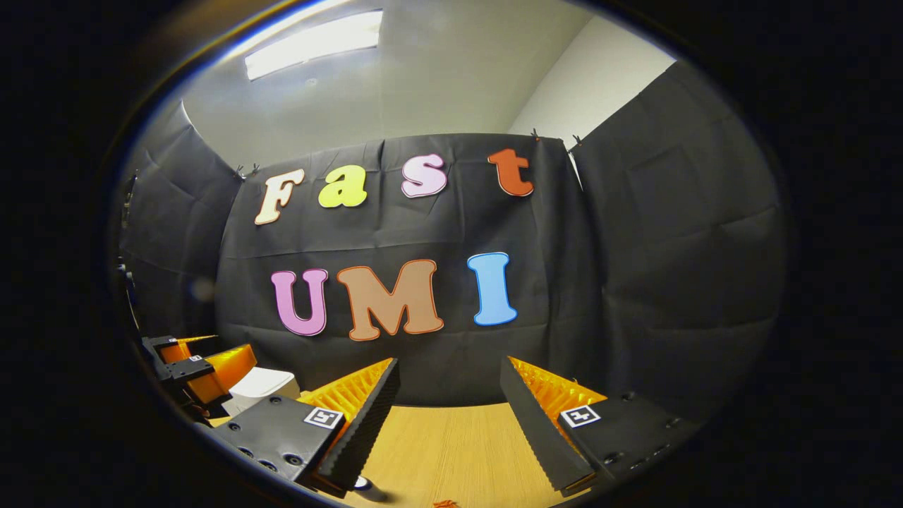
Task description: Press the lid of the desktop garbage bin to open it, pick up the crumpled paper on the desktop and throw it into the bin, then pick up the pop can on the desktop and drop it into the bin, and finally close the garbage bin lid.
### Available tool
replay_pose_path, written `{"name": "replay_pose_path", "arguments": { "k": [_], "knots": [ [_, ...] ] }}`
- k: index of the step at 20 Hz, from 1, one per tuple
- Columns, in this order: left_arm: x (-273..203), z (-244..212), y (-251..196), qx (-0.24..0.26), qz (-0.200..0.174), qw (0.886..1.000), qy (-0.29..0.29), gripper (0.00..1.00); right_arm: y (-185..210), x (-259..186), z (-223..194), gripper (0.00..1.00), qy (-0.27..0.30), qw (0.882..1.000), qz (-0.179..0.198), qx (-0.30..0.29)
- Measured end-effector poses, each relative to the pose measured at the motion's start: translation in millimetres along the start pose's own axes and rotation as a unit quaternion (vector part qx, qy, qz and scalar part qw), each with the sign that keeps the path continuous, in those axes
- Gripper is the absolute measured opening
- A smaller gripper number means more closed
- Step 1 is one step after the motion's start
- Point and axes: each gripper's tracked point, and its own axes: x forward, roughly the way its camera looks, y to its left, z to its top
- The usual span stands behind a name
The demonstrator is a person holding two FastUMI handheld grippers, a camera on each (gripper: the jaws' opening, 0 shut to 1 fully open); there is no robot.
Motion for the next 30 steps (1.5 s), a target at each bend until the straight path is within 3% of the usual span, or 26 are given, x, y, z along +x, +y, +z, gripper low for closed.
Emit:
{"name": "replay_pose_path", "arguments": {
  "k": [9,11,14,15,18,20,25,30],
  "knots": [
    [-2,-14,5,-0.018,0.001,1.0,0.02,0.92,5,-8,-3,0.95,0.003,1.0,0.002,-0.017],
    [-2,-15,4,-0.017,-0.003,1.0,0.024,0.77,6,-9,-3,0.95,0.003,1.0,0.004,-0.02],
    [-2,-14,9,-0.014,0.003,1.0,0.024,0.46,6,-8,-5,0.95,0.006,1.0,0.004,-0.021],
    [-2,-14,10,-0.012,0.006,1.0,0.024,0.42,6,-8,-7,0.95,0.008,1.0,0.005,-0.021],
    [1,-15,19,-0.008,0.019,0.999,0.026,0.17,7,-7,-7,0.95,0.009,1.0,0.005,-0.023],
    [2,-25,24,0.0,0.029,0.999,0.043,0.08,9,-6,-8,0.96,0.01,1.0,0.007,-0.026],
    [11,-47,54,-0.01,0.058,0.995,0.085,0.0,14,-5,-16,0.96,0.016,0.999,0.012,-0.036],
    [29,-71,115,-0.018,0.109,0.986,0.123,0.0,17,-11,-24,0.95,0.026,0.998,0.004,-0.05]
  ]
}}
